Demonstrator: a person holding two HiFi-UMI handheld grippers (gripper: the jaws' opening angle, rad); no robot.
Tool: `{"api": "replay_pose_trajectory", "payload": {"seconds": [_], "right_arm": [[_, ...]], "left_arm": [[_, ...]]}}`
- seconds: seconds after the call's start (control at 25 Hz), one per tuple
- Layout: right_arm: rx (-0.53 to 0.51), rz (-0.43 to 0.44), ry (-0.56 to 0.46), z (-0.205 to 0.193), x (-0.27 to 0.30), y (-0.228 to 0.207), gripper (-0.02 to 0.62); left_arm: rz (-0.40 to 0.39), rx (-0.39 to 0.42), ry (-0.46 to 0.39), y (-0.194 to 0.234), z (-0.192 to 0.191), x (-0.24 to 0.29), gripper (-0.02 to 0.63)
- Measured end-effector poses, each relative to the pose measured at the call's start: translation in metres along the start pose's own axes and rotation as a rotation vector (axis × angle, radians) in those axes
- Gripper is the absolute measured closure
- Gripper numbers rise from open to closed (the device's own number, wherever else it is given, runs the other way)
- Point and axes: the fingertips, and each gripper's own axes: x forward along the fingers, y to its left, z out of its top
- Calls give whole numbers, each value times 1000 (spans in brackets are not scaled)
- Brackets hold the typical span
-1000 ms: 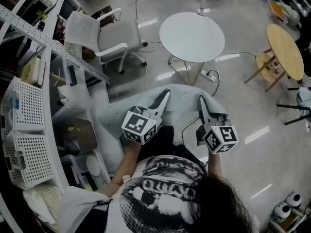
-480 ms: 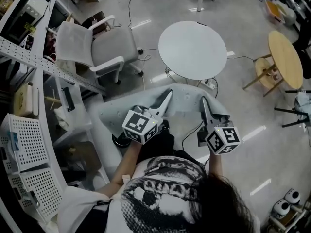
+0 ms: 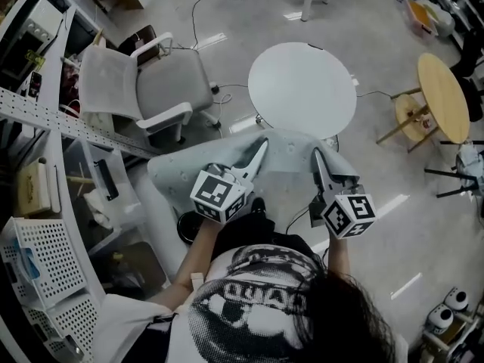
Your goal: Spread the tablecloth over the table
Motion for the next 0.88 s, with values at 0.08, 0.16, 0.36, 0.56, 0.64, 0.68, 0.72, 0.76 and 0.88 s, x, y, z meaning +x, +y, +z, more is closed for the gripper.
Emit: {"api": "replay_pose_trajectory", "payload": {"seconds": [0.08,0.16,0.36,0.56,0.64,0.68,0.72,0.76,0.88], "right_arm": [[-10,-13,-6,5,8,-2,523],[-20,-29,-9,10,13,-4,522],[-60,-67,-29,29,20,-11,517],[-114,-73,-69,56,22,-13,514],[-134,-75,-89,70,25,-15,514],[-143,-78,-99,77,27,-17,514],[-150,-82,-108,83,28,-19,514],[-158,-87,-117,90,30,-21,514],[-180,-100,-139,108,37,-29,512]], "left_arm": [[-21,12,-9,7,5,8,546],[-46,23,-9,12,9,15,545],[-114,42,-6,18,25,37,541],[-143,68,-33,19,50,50,540],[-154,90,-48,20,62,58,539],[-159,102,-54,21,67,63,538],[-165,113,-60,22,73,68,538],[-172,124,-64,22,79,74,538],[-192,152,-75,25,94,91,537]]}}
